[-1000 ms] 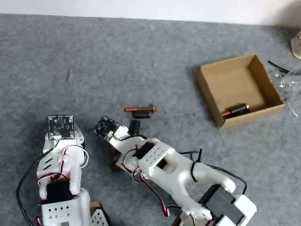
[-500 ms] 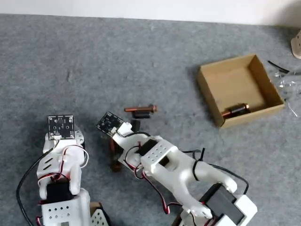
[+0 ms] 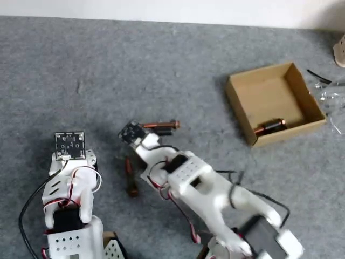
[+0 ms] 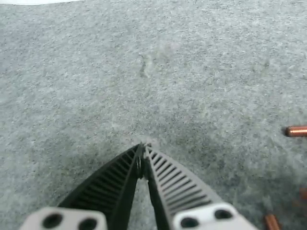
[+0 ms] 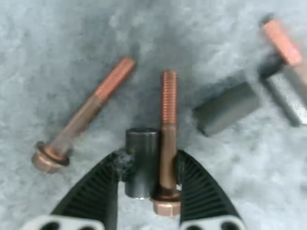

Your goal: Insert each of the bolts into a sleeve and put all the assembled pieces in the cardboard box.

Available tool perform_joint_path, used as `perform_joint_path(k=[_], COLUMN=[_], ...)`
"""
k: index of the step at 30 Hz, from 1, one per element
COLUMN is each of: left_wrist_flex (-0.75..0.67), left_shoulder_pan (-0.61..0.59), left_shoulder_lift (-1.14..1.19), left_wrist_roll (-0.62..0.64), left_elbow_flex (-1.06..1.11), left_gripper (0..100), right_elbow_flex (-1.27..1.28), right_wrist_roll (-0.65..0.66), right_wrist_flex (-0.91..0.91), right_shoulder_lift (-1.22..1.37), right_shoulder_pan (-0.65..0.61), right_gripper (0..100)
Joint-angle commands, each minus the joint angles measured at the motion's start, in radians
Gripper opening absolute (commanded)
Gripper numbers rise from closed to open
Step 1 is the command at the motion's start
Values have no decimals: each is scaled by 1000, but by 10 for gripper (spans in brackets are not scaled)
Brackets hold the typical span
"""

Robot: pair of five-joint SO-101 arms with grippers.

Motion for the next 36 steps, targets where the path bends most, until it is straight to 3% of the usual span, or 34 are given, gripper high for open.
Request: perform_joint_path(k=[1, 13, 26, 33, 36], left_wrist_flex=[-25, -25, -25, -25, -25], left_shoulder_pan=[-13, -13, -13, -13, -13], left_shoulder_lift=[-12, -12, -12, -12, -12], left_wrist_roll=[6, 6, 6, 6, 8], left_elbow_flex=[-30, -30, -30, -30, -30], left_gripper=[11, 11, 11, 11, 11], right_elbow_flex=[70, 297, 430, 479, 479], right_wrist_roll=[-57, -66, -117, -115, -115], right_wrist_flex=[-2, -30, -30, -28, -28], right_shoulder_lift=[-222, -611, -773, -771, -771], right_shoulder_pan=[42, 108, 433, 535, 536], right_gripper=[4, 4, 4, 5, 74])
